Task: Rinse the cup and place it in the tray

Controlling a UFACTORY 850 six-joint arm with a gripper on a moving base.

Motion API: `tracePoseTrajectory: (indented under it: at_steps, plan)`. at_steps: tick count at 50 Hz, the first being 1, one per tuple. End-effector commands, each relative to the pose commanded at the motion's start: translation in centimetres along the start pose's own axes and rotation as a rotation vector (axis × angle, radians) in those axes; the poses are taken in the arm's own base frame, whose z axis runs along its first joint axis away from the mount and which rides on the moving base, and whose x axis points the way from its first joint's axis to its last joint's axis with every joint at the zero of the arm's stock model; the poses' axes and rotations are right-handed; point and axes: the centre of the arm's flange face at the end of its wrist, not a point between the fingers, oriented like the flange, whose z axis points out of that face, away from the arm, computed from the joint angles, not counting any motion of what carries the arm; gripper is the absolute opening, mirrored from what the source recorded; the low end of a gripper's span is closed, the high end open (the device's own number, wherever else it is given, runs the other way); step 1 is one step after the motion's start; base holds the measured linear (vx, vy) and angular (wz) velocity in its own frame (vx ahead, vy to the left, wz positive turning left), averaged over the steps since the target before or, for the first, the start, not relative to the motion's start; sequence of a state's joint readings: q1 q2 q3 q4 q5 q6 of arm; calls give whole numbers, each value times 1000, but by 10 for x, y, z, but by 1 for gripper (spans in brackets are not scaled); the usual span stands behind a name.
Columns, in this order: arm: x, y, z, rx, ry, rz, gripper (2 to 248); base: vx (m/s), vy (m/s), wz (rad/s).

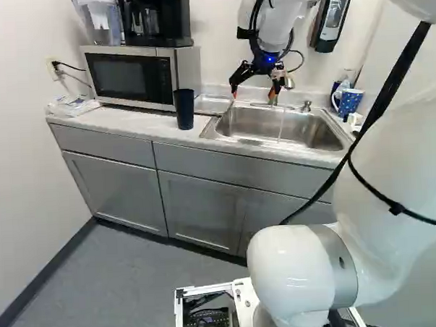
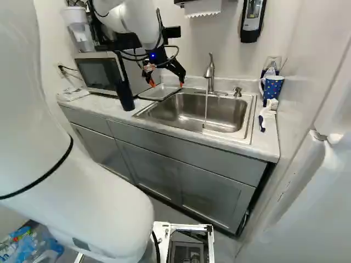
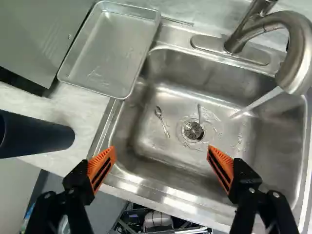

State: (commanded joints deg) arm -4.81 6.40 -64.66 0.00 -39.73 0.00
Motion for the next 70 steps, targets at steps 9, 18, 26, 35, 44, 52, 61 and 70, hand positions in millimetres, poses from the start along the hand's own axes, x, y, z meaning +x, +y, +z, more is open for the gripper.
tracePoseTrajectory:
  at_steps: [9, 18, 26, 35, 44, 52, 61, 70]
  plan:
    - [0, -15, 0, 18, 0, -29, 247, 0, 0, 0]
    - [0, -31, 0, 35, 0, -58, 247, 0, 0, 0]
    - [-1, -45, -1, 51, 0, -84, 247, 0, 0, 0]
    - [-2, -60, -1, 68, 0, -112, 247, 0, 0, 0]
    - [-3, -75, -2, 86, 0, -141, 247, 0, 0, 0]
    - [-4, -89, -2, 101, 0, -167, 247, 0, 0, 0]
    - [-6, -105, -4, 119, -1, -196, 247, 0, 0, 0]
    - [-8, -120, -5, 136, -1, -224, 247, 0, 0, 0]
